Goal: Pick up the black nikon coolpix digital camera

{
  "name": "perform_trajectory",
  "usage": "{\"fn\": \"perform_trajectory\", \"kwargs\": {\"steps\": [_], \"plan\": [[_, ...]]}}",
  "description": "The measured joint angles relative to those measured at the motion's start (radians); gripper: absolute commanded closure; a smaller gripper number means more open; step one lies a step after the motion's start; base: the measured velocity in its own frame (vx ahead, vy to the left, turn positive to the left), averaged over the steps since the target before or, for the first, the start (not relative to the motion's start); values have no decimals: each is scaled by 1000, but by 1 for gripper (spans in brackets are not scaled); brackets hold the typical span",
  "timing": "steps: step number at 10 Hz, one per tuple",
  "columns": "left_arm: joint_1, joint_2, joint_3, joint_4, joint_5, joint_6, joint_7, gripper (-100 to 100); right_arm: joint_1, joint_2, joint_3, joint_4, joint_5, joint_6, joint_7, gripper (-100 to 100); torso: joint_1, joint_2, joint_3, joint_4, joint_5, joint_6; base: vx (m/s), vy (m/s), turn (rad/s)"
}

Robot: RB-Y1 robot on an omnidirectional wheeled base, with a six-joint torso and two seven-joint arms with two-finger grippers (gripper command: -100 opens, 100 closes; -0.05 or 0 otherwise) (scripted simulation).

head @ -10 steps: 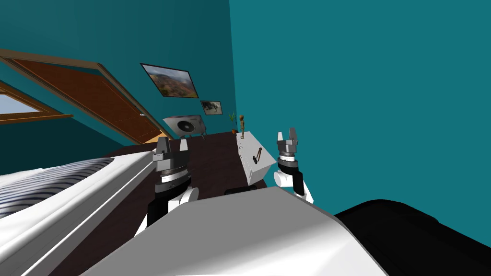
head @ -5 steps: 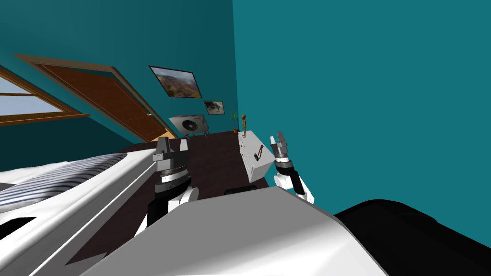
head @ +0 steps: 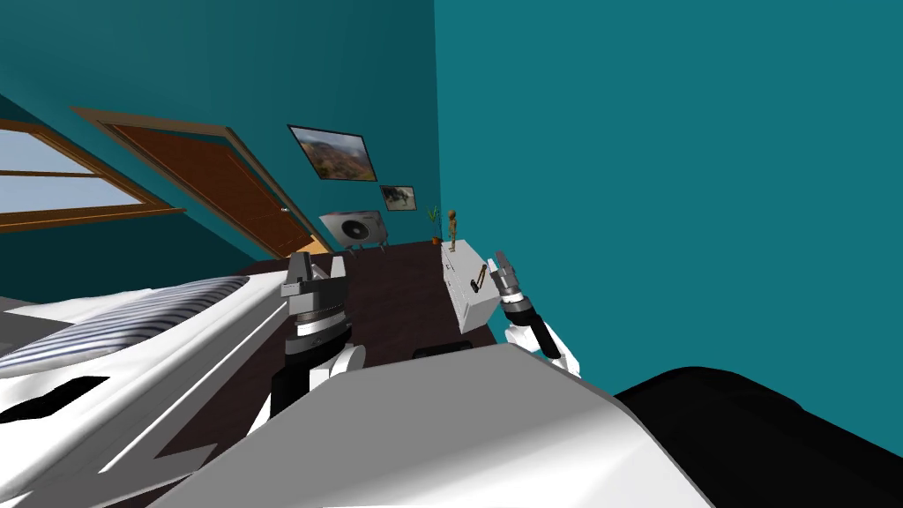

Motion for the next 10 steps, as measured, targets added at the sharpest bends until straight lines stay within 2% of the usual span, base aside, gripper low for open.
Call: {"fn": "perform_trajectory", "kwargs": {"steps": [4,9,10], "plan": [[0,0,0,0,0,0,0,0,18,-107,80,51,-19,38,21,-100,1,1,0,0,0,0,-63,49,40],[0,0,0,0,0,0,0,0,41,-225,145,81,-35,86,34,-100,-1,-4,-2,-1,0,0,-5,41,42],[0,0,0,0,0,0,0,0,47,-261,159,102,-41,88,31,-100,-1,-4,-2,-1,0,0,-9,58,95]]}}
